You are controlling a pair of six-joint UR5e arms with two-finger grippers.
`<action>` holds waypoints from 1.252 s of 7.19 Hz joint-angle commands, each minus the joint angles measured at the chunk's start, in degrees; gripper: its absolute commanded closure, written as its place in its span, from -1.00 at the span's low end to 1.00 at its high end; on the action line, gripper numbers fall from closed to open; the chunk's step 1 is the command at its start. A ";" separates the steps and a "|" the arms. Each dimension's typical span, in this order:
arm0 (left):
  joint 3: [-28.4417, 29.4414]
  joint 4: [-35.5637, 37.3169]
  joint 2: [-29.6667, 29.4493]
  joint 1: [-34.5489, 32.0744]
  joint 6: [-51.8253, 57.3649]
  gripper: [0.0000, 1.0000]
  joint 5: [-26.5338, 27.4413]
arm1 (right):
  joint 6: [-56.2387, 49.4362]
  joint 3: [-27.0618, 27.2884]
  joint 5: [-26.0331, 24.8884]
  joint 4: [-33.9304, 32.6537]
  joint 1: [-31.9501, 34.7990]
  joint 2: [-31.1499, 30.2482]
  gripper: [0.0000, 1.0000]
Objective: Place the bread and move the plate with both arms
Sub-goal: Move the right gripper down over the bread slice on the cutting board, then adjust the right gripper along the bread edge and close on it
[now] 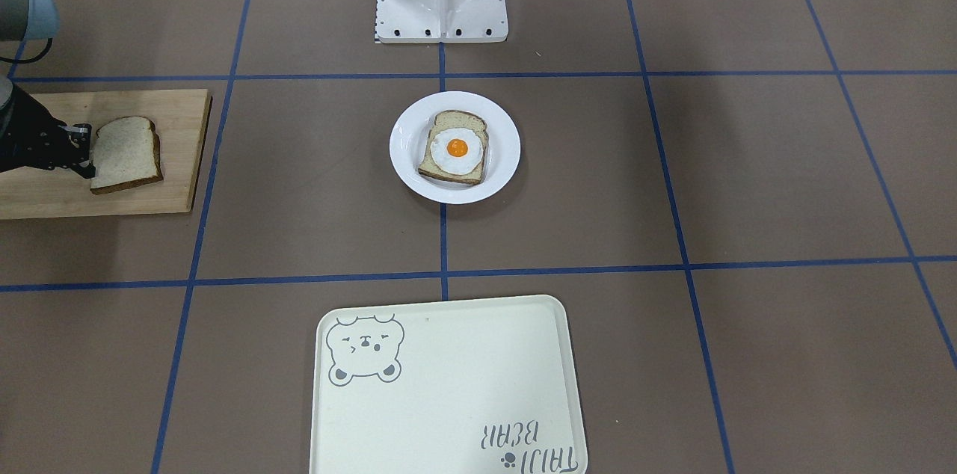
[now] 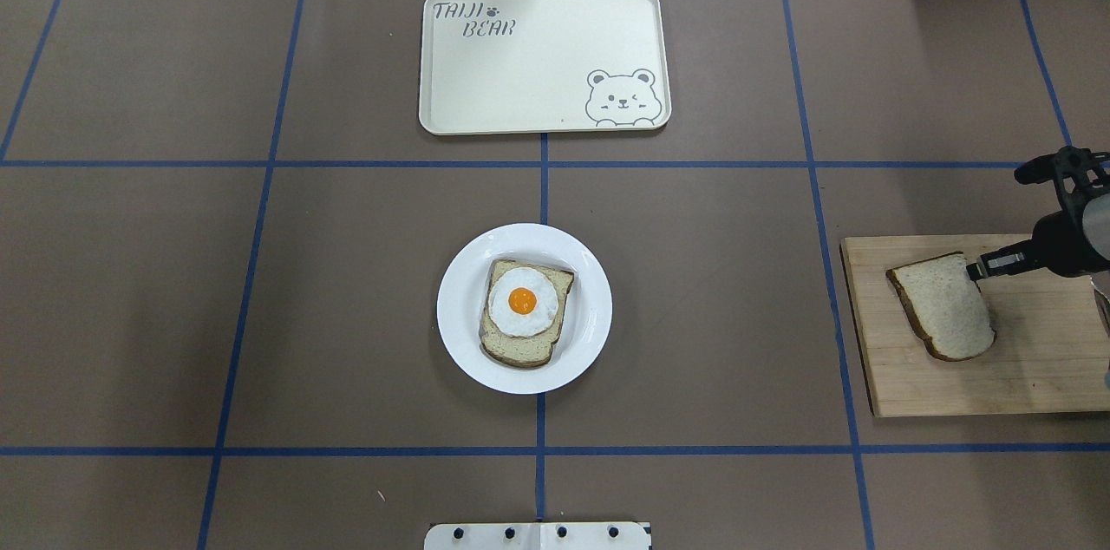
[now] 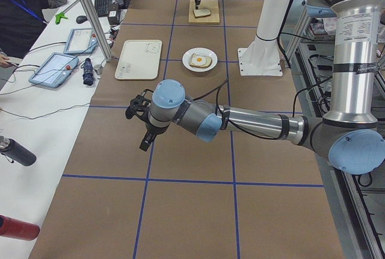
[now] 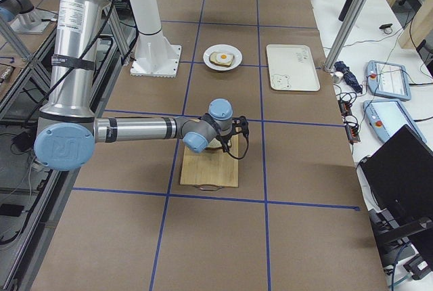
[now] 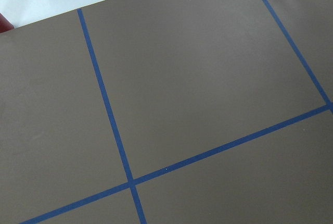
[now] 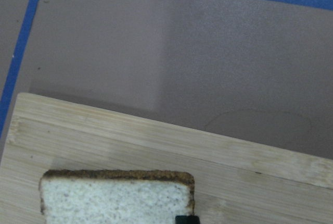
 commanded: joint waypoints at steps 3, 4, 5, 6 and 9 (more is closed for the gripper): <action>-0.11 0.00 0.09 0.00 0.00 -0.98 0.00 | 0.19 -0.70 7.66 0.06 5.73 0.59 0.61; 0.06 0.00 0.09 0.00 0.09 -0.98 0.00 | 2.20 -0.80 12.57 0.06 8.20 0.94 -0.07; 0.06 0.00 0.09 0.00 0.09 -0.98 0.00 | 5.35 -0.36 17.06 0.32 9.53 0.86 -0.20; -0.29 -1.30 0.87 0.00 0.09 -0.98 0.00 | 6.16 -1.14 18.24 0.84 9.63 0.42 -0.20; 0.06 -4.92 2.89 0.00 -0.09 -0.98 0.00 | 13.42 -7.97 21.58 13.17 9.54 0.68 -0.17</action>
